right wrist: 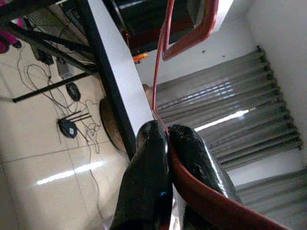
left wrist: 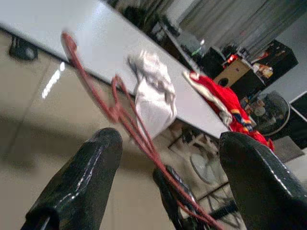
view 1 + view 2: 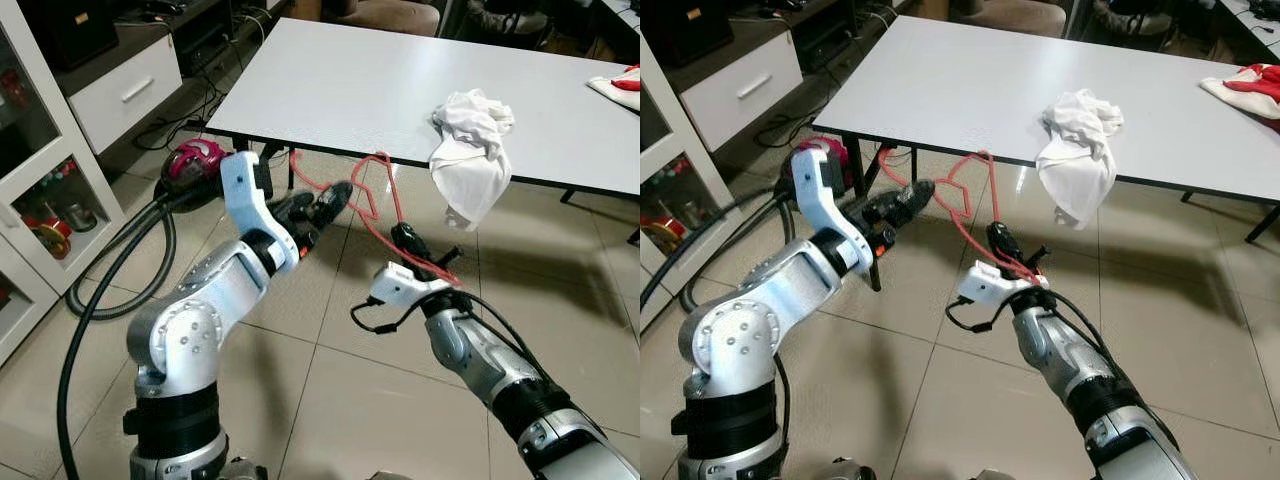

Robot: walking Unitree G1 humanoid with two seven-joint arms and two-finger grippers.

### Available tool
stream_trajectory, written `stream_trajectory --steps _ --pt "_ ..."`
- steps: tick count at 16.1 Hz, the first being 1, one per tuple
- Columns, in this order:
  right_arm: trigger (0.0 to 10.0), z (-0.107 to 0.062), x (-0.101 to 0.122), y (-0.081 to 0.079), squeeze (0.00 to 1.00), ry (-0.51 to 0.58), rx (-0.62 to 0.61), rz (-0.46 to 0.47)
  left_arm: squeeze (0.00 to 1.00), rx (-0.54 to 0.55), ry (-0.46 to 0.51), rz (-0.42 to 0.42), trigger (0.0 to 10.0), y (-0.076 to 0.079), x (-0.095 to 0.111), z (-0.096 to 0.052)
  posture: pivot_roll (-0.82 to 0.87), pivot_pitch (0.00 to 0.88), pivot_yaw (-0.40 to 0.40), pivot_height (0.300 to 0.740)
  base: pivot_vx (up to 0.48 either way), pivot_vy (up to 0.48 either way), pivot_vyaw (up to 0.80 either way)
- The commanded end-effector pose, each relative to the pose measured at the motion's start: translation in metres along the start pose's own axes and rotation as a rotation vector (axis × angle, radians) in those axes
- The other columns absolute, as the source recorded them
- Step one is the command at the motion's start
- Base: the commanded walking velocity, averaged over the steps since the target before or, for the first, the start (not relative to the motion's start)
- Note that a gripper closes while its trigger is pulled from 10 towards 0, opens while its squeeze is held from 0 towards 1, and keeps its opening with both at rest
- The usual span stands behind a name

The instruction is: Hang hanger

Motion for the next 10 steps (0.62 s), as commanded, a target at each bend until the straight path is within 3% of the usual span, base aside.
stream_trajectory --steps 1,5,10 --pt "0.0 0.005 -0.001 0.005 0.0 0.021 -0.037 -0.041 0.0 0.008 -0.053 -0.037 10.0 0.004 -0.006 0.001 -0.01 0.066 -0.049 0.74 0.0 0.0 0.0" --pt "0.0 0.01 0.01 0.007 0.0 0.077 -0.072 -0.078 0.0 0.043 -0.082 -0.065 10.0 0.007 -0.01 0.006 -0.01 0.072 -0.047 0.74 0.0 0.0 0.0" --pt "0.0 0.012 0.023 0.01 0.0 0.135 -0.128 -0.098 0.0 0.115 -0.002 -0.113 10.0 0.008 -0.001 0.014 -0.02 0.079 -0.041 0.74 0.0 0.0 0.0"
Point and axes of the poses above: a point about 5 cm out from each wrist's last joint towards the gripper, its own z axis pointing out of the wrist towards the gripper, its own x axis along the axis of the wrist's last joint, y = z × x, the point moved 1 cm from there along z, pointing out of the wrist towards the gripper, and after that the axes turned 10 degrees about -z, right-handed, at the moved point
